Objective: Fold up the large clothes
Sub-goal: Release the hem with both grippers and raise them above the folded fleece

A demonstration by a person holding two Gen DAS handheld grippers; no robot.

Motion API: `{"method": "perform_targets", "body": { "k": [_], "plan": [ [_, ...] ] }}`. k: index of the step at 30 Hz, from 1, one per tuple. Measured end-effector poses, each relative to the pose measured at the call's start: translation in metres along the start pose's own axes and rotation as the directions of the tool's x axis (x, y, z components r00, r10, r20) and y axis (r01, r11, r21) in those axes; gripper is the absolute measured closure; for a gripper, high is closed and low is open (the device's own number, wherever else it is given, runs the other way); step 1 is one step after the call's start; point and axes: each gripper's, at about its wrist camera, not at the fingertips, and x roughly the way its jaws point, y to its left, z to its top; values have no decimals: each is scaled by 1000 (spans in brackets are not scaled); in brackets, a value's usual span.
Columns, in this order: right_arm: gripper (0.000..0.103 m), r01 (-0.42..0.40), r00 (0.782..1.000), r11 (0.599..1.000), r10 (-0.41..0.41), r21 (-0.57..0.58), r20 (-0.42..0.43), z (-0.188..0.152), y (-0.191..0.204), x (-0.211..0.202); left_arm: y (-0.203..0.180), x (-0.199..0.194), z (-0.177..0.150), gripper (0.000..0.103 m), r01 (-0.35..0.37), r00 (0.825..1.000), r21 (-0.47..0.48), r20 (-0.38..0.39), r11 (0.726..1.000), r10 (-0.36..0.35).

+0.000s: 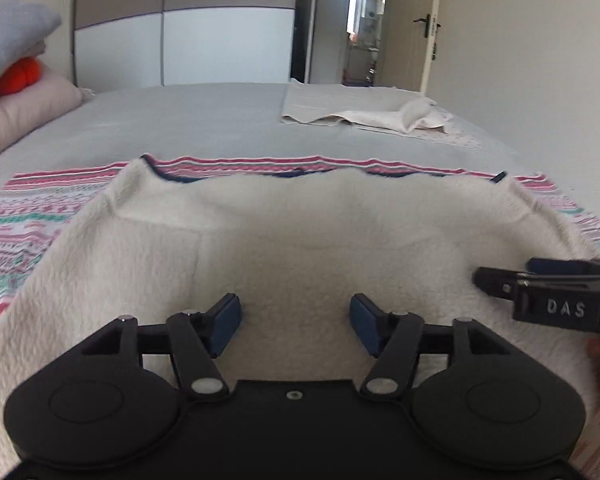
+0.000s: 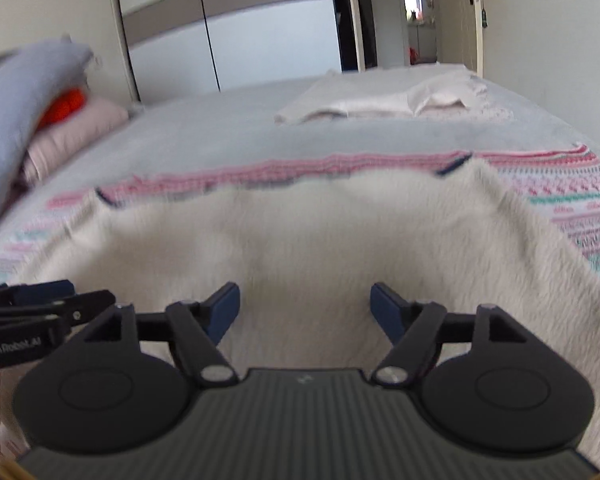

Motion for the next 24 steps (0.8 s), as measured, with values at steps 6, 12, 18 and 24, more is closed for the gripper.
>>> {"method": "perform_targets", "body": {
  "k": [6,12,18,24],
  "plan": [
    [31,60,996,998,-60,4,-65,-6,1,-19,6,-29,-6,41,-80,996,-98,-41,992,77],
    [21,88,993,995,-84,43,-87,-7,-11,-56,14,-73,2,14,-186,982,-167,-73,968,176],
    [14,136,987,981,-122,140,-106,-15,-27,-82,29,-107,1,0,-301,953,-214,-102,929,285],
    [8,140,986,987,-132,81,-98,-22,-27,-95,57,-128,-26,0,-298,954,-348,-118,889,274]
  ]
}}
